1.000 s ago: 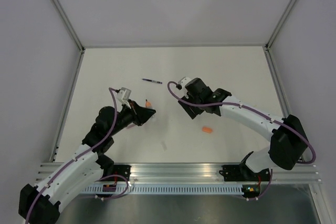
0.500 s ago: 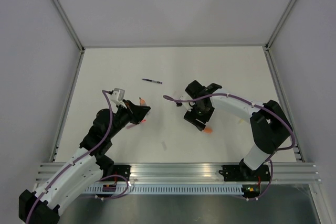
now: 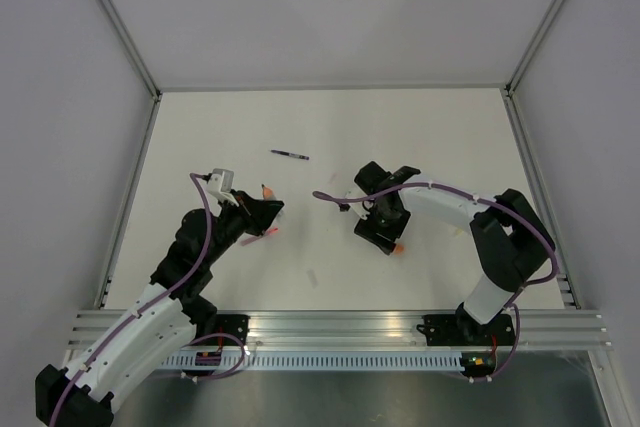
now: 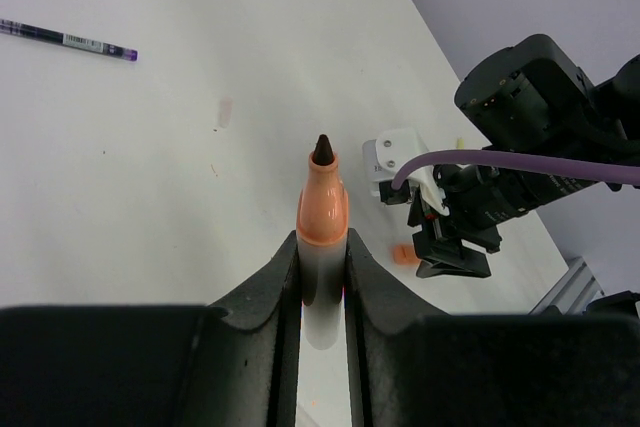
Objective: Insert the pens into the pen caps
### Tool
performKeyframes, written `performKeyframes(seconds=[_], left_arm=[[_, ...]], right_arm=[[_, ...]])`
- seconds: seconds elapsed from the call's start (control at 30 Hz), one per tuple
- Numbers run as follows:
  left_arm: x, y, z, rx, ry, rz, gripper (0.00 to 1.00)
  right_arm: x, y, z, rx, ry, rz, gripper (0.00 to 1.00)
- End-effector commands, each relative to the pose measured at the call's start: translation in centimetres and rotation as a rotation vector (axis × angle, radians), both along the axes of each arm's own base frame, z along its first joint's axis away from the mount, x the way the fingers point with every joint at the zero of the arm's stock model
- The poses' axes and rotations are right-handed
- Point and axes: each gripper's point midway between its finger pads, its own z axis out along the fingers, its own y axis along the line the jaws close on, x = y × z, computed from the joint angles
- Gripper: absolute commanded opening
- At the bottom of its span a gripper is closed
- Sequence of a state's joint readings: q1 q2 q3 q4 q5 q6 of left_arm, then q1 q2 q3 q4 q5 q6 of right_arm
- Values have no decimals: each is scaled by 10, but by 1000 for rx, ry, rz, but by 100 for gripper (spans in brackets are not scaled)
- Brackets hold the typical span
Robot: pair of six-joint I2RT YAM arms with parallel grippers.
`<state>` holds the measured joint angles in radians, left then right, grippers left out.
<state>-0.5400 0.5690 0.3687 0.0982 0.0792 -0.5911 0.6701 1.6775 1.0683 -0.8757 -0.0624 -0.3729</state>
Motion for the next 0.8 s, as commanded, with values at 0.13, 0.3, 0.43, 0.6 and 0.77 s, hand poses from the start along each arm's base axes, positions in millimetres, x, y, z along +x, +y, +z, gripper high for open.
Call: performKeyframes(seconds=[0.13,0.3,0.43,0.6,0.77], left_arm=[[2,3,-2,-19,16,28,2],[2,3,-2,-21,18,28,2],[2,4,-3,-20,19,32,2],[2,4,-4,-20,22,35,2],[2,4,-3,-24,19,32,2]], right_arm=[[2,-4,-14,-18,-10,-9,65],[3,-8,-14,-33,-22,-17,64],[3,-8,-15,-24,-36,-16,61],[6,-9,-17,-34,-46,-22,58],[7,-12,-22,-54,-55,-35,55]])
